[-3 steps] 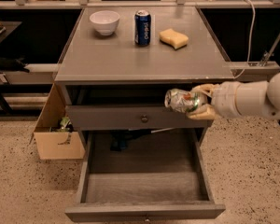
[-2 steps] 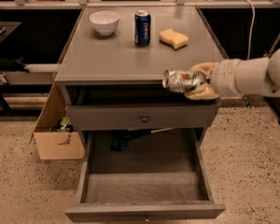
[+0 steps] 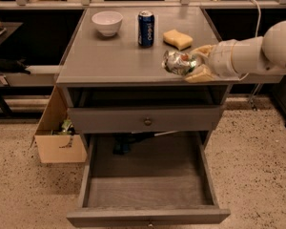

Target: Pick 7up can from middle drawer and place on counter

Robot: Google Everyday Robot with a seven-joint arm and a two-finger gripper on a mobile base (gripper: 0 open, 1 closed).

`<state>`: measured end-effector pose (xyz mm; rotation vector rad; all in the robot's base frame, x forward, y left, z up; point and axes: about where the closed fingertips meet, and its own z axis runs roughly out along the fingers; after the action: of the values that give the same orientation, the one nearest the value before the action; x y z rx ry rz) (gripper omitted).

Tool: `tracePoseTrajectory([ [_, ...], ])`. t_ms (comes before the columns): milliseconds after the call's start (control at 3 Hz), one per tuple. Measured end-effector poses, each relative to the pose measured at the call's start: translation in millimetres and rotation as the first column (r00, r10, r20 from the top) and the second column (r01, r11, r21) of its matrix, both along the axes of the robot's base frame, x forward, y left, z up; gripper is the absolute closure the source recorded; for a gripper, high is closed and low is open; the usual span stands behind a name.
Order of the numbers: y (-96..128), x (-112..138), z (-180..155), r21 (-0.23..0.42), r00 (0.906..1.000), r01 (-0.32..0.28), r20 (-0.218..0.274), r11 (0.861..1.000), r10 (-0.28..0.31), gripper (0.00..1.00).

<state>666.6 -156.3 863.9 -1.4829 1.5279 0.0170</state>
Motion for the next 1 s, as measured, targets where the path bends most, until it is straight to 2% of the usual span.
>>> tracePoseTrajectory([
  [333, -2.4, 28.4, -11.7, 0.072, 0.9972, 0.033, -0.070, 0.997, -0.028, 1.00],
  [667, -5.1, 51.2, -18.5, 0.125, 0.9914, 0.060, -0.123, 0.990, -0.045, 0.86],
  [1000, -8.3, 71.2, -20.9, 0.170, 0.9854, 0.085, -0.161, 0.982, -0.057, 0.55],
])
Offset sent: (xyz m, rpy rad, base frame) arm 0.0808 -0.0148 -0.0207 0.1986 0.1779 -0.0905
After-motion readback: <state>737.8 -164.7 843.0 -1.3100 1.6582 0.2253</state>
